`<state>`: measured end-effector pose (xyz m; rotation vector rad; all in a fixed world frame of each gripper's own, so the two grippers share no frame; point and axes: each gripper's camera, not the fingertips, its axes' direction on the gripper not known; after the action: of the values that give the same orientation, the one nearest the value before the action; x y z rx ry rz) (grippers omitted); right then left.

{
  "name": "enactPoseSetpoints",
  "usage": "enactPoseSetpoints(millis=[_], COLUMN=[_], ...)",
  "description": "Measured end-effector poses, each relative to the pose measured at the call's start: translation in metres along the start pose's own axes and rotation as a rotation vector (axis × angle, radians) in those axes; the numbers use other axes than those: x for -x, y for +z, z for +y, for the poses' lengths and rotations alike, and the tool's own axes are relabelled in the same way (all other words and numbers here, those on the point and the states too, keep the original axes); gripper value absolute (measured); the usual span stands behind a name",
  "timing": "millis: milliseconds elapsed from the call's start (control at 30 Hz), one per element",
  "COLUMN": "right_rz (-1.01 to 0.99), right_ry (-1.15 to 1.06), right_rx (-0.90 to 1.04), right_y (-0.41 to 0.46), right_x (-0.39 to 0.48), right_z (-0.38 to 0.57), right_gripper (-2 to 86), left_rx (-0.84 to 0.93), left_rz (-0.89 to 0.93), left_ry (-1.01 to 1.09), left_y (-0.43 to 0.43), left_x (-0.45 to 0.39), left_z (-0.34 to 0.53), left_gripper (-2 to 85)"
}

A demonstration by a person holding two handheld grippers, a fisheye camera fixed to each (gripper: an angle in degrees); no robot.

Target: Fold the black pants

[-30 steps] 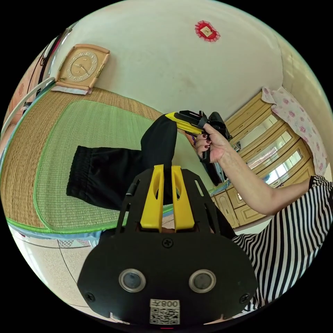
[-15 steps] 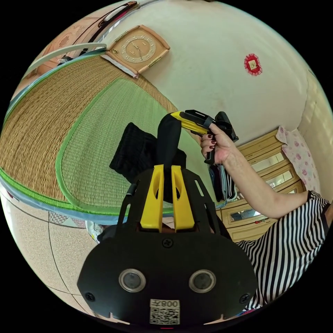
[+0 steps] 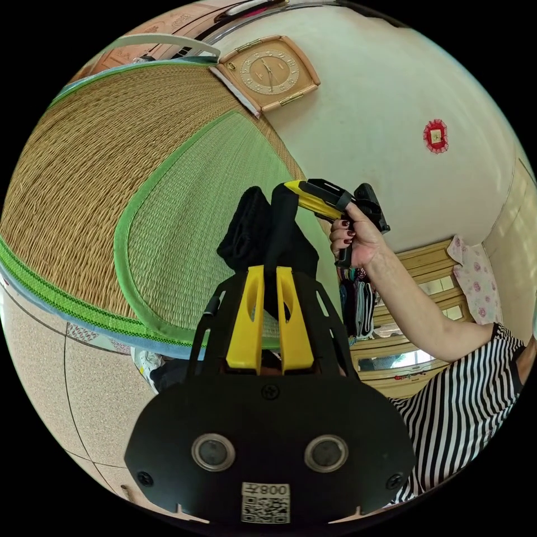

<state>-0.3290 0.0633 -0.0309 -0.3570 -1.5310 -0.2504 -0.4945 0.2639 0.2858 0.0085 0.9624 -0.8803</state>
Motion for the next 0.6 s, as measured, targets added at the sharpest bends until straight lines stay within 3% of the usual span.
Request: enactPoseSetpoints(millis=[300,500,600], right_rz=[-0.018,0.126,0.197], right_ry=[-0.165,-0.344,-0.372], right_rx=[-0.029,0.033,0.089], right_y=[0.011,0.035,0.060], right_x=[0.031,0.051,0.052], right_z=[-0.008,0.013,0.017], right_gripper=[2.8,0.6,0.2], left_rx=[-0.036,-0.153,-0.128], left_rz=[0.029,-0.014,-0.050], left_ry=[-0.056,-0.027,0.042], left_y=[-0.026,-0.050,-0.048], left_x=[0.018,0.007,-0.009], left_z=[-0.008,-0.003,-0.006], left_gripper=[3.6,1.5,0.5])
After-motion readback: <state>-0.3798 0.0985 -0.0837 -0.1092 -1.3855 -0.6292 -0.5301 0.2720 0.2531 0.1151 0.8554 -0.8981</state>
